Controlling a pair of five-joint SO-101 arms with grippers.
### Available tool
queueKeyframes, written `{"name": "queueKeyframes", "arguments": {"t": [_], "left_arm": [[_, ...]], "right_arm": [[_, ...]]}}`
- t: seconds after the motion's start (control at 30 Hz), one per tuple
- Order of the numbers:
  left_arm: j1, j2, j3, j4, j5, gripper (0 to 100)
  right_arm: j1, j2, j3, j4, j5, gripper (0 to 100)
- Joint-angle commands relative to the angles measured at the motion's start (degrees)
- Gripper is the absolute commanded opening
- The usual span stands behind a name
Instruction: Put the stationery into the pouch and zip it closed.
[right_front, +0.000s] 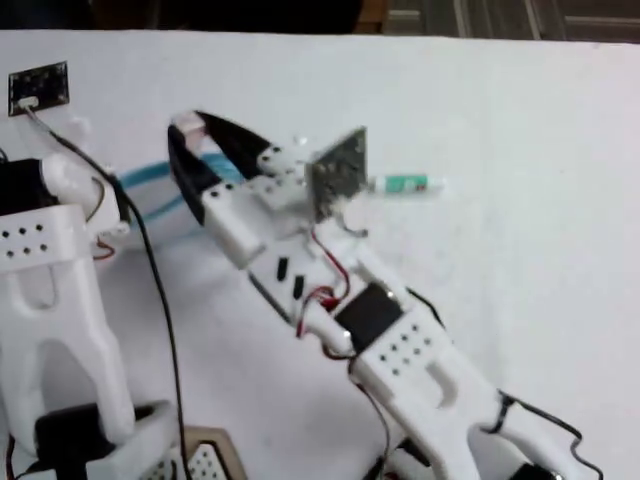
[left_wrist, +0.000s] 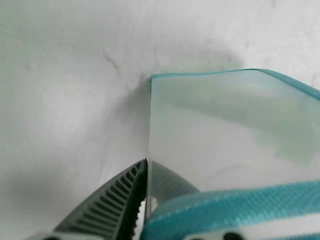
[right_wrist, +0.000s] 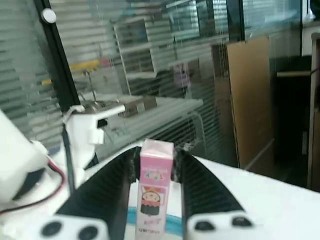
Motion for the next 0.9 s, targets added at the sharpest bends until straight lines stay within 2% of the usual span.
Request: {"name": "queueKeyframes", "arguments": {"t": [0.0, 0.2, 0.4, 0.47, 0.57, 0.63, 0.8, 0.87], "left_arm": [[0.4, -0.6, -0.3, -0.1, -0.5, 2], [0.4, -0.6, -0.3, -0.1, -0.5, 2], [0.3, -0.6, -0.3, -0.1, -0.5, 2], [0.3, -0.6, -0.3, -0.1, -0.5, 2], [0.4, -0.5, -0.4, -0.1, -0.5, 2], [0.4, -0.5, -0.4, -0.1, -0.5, 2], [0.4, -0.5, -0.4, -0.1, -0.5, 2], [0.4, -0.5, -0.4, -0.1, -0.5, 2]], "right_arm": [[-0.2, 2.3, -3.0, -1.8, -0.5, 1.7], [-0.2, 9.5, -1.4, -7.6, -0.5, 1.7], [-0.3, 10.3, -1.6, -3.0, -0.2, 3.1], [-1.0, 8.8, -1.7, 1.1, -0.2, 10.3], [-3.3, 5.9, -1.8, 7.3, -0.1, 29.4], [-3.8, 3.9, -1.9, 9.1, -0.3, 36.6], [0.5, 1.1, -7.0, 12.9, -1.1, 30.0], [5.1, 1.2, -11.5, 17.6, -4.5, 28.3]]}}
